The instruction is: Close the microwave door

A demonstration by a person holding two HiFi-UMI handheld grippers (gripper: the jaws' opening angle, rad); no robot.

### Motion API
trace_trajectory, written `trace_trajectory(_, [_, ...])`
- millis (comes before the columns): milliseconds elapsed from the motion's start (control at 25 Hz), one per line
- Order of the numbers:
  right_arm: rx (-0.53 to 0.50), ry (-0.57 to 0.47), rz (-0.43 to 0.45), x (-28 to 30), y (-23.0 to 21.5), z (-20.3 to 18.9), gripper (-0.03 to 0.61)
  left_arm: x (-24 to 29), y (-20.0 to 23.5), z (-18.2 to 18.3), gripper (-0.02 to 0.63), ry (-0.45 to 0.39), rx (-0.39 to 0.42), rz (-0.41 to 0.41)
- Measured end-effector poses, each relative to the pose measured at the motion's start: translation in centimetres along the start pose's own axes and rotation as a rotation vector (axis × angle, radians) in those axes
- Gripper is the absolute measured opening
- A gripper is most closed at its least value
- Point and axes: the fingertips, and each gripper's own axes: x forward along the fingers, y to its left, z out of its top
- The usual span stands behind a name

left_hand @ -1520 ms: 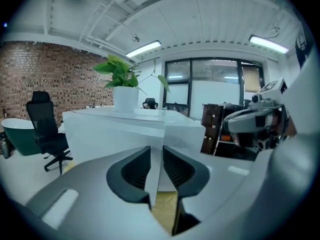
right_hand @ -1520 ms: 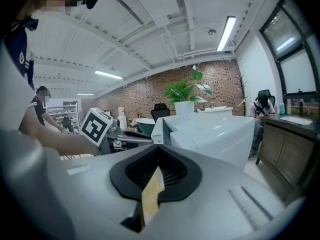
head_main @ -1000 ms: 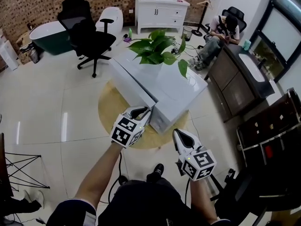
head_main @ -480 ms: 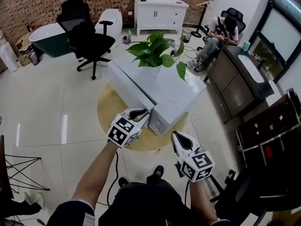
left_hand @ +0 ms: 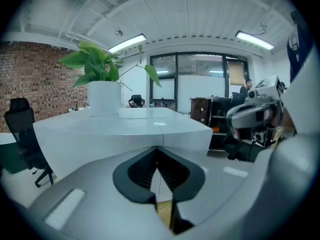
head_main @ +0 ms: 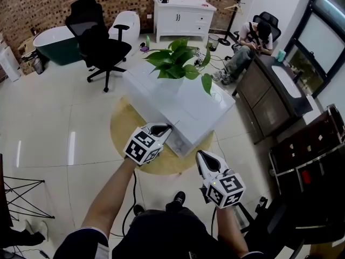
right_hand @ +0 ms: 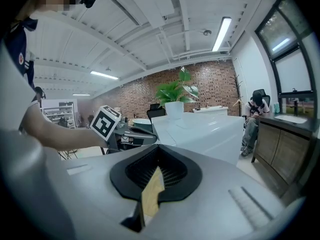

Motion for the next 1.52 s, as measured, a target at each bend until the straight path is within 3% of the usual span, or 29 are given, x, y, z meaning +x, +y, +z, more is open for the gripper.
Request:
trace_trajectory(360, [-0.022, -0.009, 0.057, 2.2, 2.7, 1.2, 0.002, -4.0, -1.0, -0.5, 0.011, -0.032, -0.041, 0.068])
trace_trajectory(760, [-0.053, 0.0, 0.198, 7.2, 9.9, 1.4, 0.002, -13.0, 0.7, -2.4, 0.011, -0.098, -0.197, 0.261])
trace_trajectory(1160, [-0.08, -0.02, 0.282, 10.8, 14.4, 2.3, 0.002, -18.0, 1.9, -3.7, 0.011, -0.124, -0.226, 0.361])
trace_trajectory(1520, [-0.107, -0.031, 0.293, 11.8, 15.5, 3.1, 0.0, -19.0, 2.6, -3.5, 0.011, -0.134, -0.223, 0.373])
